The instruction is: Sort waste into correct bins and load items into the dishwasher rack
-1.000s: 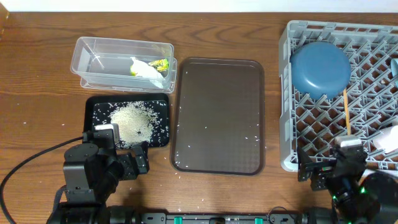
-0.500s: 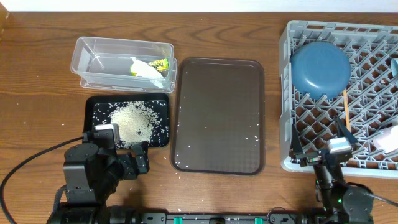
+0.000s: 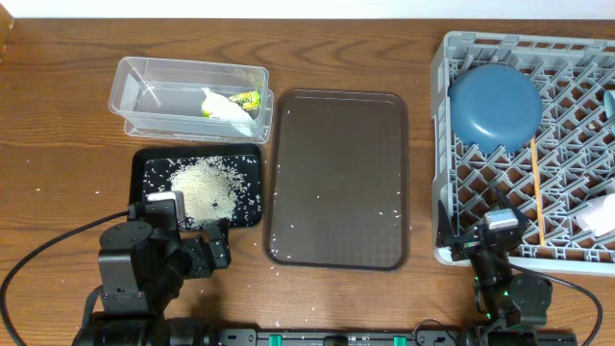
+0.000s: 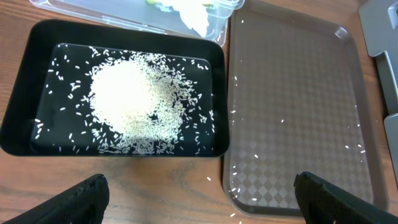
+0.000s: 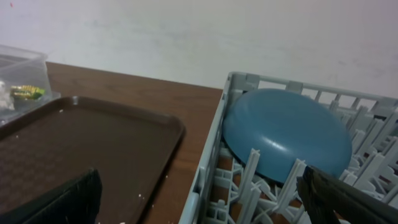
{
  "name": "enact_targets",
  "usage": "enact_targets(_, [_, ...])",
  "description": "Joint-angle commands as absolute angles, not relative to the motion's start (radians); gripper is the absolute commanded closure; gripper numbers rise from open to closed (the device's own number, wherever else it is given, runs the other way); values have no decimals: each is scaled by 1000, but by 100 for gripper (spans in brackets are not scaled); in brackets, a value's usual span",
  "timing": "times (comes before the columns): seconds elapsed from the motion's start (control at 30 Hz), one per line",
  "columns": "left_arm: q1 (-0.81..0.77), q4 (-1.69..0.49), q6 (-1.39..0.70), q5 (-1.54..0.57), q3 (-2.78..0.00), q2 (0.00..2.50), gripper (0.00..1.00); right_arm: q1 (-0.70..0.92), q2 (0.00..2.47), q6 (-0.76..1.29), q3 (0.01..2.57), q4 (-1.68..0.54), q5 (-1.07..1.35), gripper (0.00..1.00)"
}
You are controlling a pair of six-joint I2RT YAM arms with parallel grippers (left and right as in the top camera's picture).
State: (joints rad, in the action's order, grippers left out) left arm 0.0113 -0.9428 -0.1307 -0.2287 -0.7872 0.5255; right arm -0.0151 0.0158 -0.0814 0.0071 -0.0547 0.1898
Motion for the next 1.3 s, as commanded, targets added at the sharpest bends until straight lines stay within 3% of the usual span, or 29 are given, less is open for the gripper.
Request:
enact_targets(0.0, [14, -944, -136, -219, -786, 522, 2, -6, 14, -83, 6, -57, 187, 1])
enact_targets(0.9, [15, -952, -125, -193, -775, 480, 2, -6, 14, -83, 6, -57, 187, 1])
enact_targets(1.27, [15, -521, -125, -190, -352, 109, 2, -6, 14, -83, 6, -57, 187, 1])
